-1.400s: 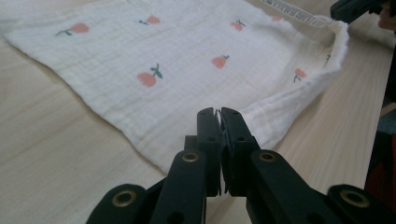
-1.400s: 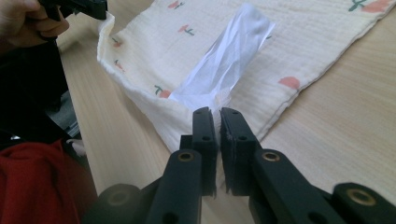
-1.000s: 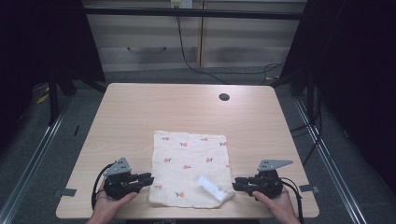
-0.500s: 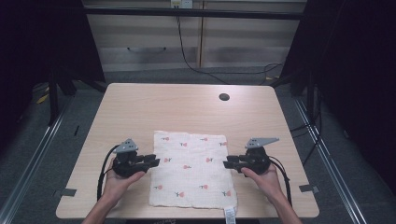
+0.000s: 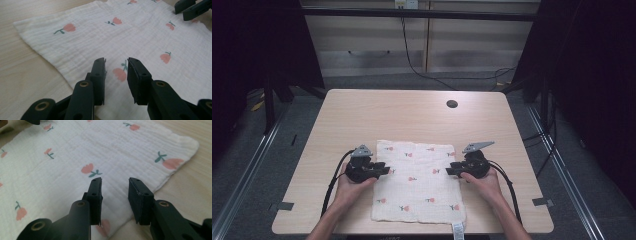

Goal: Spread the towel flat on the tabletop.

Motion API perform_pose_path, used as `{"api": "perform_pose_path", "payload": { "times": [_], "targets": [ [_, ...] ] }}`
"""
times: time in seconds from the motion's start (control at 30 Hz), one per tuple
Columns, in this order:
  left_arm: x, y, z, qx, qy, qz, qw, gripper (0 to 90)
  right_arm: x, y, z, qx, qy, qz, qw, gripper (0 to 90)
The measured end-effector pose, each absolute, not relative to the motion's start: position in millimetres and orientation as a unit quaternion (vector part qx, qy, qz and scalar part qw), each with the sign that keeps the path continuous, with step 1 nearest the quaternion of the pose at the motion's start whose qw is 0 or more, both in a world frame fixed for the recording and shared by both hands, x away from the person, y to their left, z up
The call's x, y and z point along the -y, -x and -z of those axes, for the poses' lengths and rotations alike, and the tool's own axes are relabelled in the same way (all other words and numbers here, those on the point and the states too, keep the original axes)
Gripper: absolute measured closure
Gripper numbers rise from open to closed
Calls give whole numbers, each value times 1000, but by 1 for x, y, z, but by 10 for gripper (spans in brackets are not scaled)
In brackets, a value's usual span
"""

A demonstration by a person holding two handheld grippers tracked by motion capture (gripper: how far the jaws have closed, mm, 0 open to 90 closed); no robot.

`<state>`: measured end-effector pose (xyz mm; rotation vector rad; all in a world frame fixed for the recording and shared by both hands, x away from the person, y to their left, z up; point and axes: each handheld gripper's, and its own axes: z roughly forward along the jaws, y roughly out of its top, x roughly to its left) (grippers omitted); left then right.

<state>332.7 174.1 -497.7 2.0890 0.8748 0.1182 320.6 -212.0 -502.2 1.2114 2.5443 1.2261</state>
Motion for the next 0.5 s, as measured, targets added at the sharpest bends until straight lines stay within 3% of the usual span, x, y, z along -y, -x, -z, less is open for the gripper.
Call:
{"api": "perform_pose_path", "payload": {
  "times": [0.5],
  "targets": [
    [-167, -325, 505, -331, -846, -41, 416, 684, 217, -306, 501, -833, -395, -385, 56, 659]
  ]
}}
